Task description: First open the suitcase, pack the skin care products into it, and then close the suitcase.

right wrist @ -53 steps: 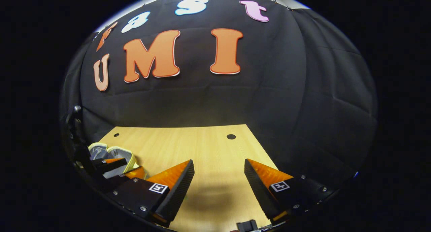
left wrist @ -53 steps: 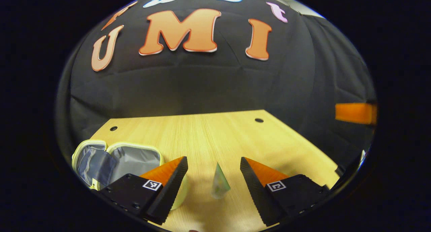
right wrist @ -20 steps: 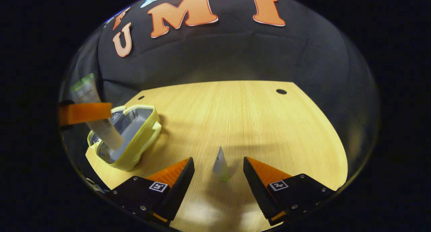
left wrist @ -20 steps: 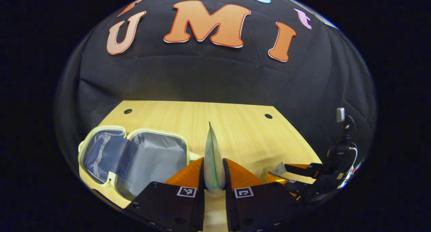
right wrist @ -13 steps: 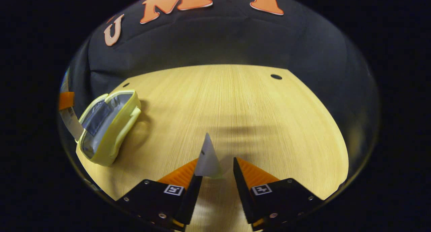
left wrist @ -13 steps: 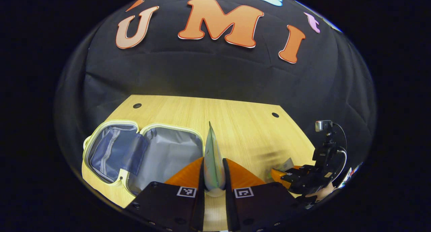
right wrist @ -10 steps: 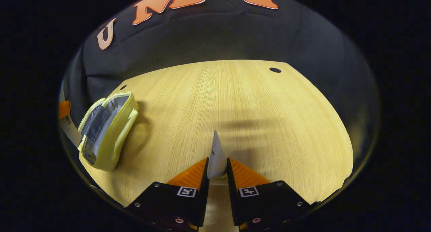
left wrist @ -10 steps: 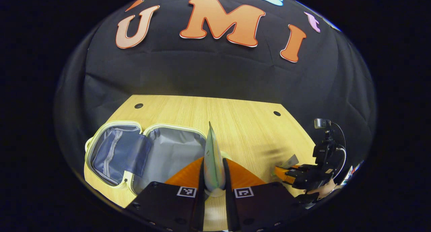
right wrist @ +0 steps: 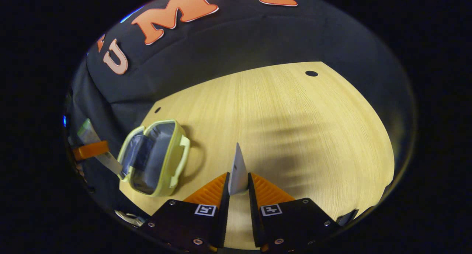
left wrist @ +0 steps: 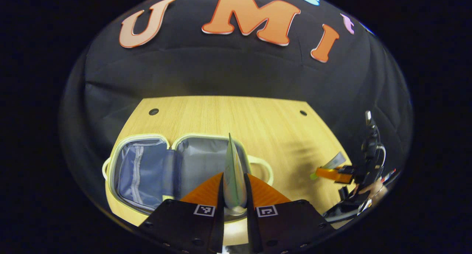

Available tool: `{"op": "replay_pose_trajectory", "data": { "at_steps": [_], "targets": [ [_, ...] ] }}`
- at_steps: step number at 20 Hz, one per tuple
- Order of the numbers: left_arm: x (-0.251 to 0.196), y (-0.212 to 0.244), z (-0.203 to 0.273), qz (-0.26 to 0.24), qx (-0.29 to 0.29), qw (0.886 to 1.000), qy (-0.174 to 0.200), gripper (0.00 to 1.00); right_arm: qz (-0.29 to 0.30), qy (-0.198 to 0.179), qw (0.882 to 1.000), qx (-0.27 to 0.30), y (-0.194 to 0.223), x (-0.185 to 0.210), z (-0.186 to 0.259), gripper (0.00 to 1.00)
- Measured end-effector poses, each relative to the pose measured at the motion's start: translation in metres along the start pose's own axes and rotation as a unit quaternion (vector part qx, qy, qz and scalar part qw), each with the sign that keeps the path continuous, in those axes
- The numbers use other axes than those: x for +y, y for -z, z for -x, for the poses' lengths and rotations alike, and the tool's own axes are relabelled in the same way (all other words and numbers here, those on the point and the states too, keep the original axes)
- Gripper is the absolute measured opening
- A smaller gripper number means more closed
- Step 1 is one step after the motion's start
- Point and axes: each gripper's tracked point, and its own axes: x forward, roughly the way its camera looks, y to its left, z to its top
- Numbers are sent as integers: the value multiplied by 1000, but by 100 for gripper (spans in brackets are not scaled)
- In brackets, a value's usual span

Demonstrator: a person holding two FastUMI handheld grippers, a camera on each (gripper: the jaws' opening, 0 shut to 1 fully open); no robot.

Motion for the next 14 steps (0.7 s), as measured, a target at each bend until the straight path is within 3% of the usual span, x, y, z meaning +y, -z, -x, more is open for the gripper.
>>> {"op": "replay_pose_trajectory", "data": {
  "at_steps": [3, 9, 11, 14],
  "targets": [
    [23, 21, -12, -16, 91, 996, 11, 26, -23, -31, 999, -5, -9, 24, 11, 30],
    [58, 58, -63, -48, 248, 967, 11, 26, -34, -21, 999, -8, -1, 46, 19, 30],
    [70, 72, -80, -58, 273, 960, -6, 27, -36, -10, 999, -12, 2, 46, 22, 30],
    [72, 78, -93, -56, 287, 956, -4, 26, -47, 7, 999, -21, 3, 43, 28, 30]
  ]
}}
